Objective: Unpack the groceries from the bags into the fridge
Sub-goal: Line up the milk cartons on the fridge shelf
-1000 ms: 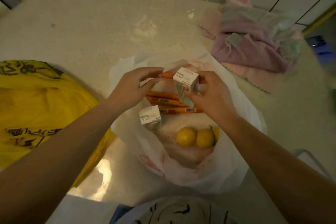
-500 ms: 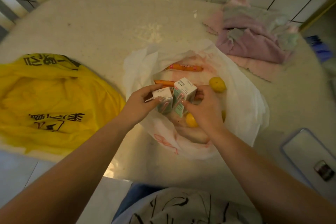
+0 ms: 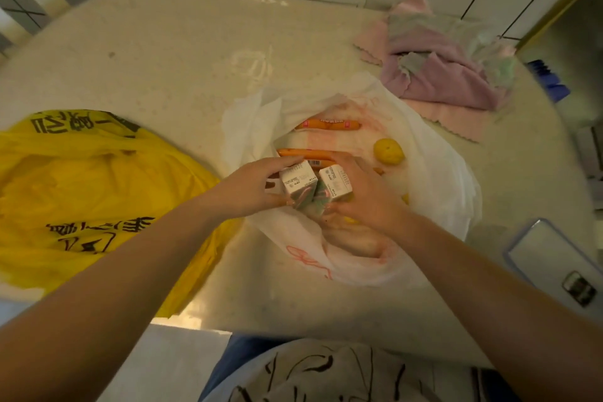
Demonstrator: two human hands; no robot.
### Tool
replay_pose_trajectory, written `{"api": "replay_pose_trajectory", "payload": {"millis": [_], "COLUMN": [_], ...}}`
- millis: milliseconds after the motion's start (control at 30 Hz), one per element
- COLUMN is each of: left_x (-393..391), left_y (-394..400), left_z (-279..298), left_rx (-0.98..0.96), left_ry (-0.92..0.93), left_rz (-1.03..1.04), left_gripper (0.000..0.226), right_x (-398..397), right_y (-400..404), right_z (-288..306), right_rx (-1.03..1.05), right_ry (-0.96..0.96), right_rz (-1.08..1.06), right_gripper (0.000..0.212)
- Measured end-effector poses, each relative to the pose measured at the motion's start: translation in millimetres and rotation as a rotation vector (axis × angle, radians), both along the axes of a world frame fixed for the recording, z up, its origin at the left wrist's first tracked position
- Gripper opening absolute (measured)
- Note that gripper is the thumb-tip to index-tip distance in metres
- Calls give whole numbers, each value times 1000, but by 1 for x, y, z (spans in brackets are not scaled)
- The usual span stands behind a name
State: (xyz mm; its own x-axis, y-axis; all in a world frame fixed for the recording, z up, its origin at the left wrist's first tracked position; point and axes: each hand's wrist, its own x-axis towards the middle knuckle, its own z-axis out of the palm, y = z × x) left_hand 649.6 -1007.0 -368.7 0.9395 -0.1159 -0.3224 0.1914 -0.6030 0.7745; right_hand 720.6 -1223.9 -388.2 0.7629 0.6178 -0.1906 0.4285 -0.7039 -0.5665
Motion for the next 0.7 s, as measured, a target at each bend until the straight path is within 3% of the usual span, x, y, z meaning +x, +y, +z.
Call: {"api": "replay_pose_trajectory", "payload": {"millis": [133,267,467,700], "left_x": [21,33,19,-17], "left_y": [11,8,-5,-19], "left_z": [5,10,-5,27], "left_rx": [249,274,23,-197], "left_ry": [-88,-136,-147,-295], "left_rz": [-328,-376,-71,415], "left_gripper": [81,74,58,54], "right_x": [8,3,-16,-19], "right_y": [-1,-3,-1,13], "right_z": [-3,-10,-11,39], "right_rx": [32,103,189,456], "right_ry": [51,92,53,92], "right_rz": [83,-56,-263,-226], "right_gripper": [84,76,64,65]}}
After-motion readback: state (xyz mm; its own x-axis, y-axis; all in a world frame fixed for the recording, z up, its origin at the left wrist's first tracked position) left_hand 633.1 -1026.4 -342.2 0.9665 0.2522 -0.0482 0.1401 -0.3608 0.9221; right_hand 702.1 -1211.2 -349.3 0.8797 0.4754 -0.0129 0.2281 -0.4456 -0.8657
